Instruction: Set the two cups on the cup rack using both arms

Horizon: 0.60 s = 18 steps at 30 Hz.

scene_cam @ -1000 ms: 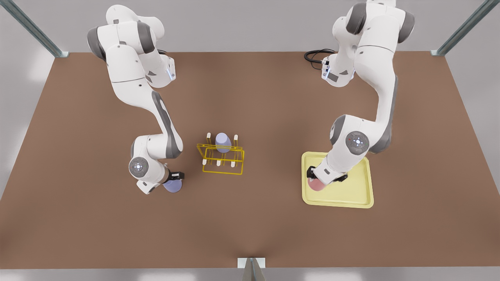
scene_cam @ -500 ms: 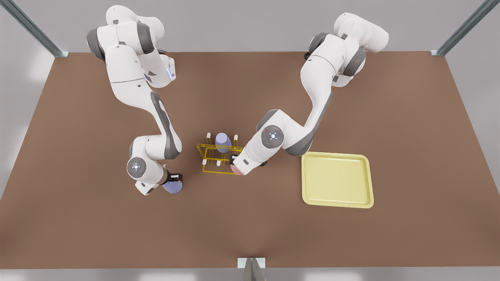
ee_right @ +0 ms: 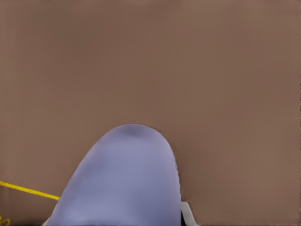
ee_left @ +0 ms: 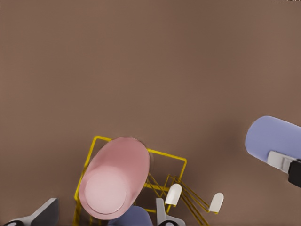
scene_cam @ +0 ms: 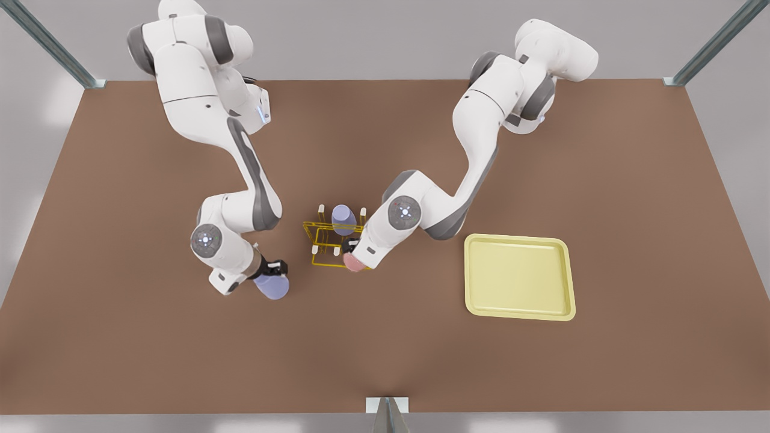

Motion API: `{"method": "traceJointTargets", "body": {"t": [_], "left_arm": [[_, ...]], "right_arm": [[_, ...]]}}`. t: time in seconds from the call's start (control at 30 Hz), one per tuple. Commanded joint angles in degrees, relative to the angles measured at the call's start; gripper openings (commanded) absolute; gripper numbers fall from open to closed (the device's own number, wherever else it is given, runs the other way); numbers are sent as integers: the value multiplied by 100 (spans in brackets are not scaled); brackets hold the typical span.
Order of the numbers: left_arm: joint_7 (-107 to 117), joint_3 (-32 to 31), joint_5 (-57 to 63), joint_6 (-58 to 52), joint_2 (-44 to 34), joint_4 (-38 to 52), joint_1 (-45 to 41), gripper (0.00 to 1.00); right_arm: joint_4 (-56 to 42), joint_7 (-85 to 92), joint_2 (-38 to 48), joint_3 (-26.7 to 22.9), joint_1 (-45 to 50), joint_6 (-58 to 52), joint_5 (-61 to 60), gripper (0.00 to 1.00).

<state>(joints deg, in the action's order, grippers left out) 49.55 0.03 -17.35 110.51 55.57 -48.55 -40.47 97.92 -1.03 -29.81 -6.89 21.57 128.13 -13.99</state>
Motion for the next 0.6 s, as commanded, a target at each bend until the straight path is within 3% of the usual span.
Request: {"method": "traceJointTargets", "body": {"t": [0.0, 0.03, 0.13, 0.23, 0.27, 0.3, 0.33, 0.37, 0.57], "left_arm": [[1030, 6, 4, 15, -20, 4, 4, 100], [1004, 67, 4, -160, -90, 4, 109, 100], [-1306, 375, 1040, -2929, -1443, 30, 1436, 100], [-3627, 384, 1972, -4045, -1936, 39, 2070, 100], [-4652, 340, 2042, -3688, -2767, -1096, 2280, 100], [-5383, 104, 2043, -2583, -3935, -2888, 2465, 100], [-5527, -64, 2569, -2349, -4274, -3380, 2395, 100], [-5491, -91, 2561, -3042, -4047, -2942, 2334, 100], [-5342, -82, 2298, -3316, -3949, -2897, 2492, 100]], "right_arm": [[-1, 147, 160, 39, 5, -279, 11, 81], [-1, 155, 265, 83, 5, -402, -33, 81], [25, 305, 503, 197, 14, -596, -227, 81], [34, 314, 705, 320, 23, -903, -297, 81], [34, 314, 749, 390, 23, -1017, -297, 81], [34, 314, 775, 408, 23, -1079, -297, 81], [34, 314, 828, 443, 23, -1193, -297, 81], [17, 322, 854, 470, 23, -1308, -297, 81], [-54, 375, 793, 540, 102, -1642, -280, 81]]}}
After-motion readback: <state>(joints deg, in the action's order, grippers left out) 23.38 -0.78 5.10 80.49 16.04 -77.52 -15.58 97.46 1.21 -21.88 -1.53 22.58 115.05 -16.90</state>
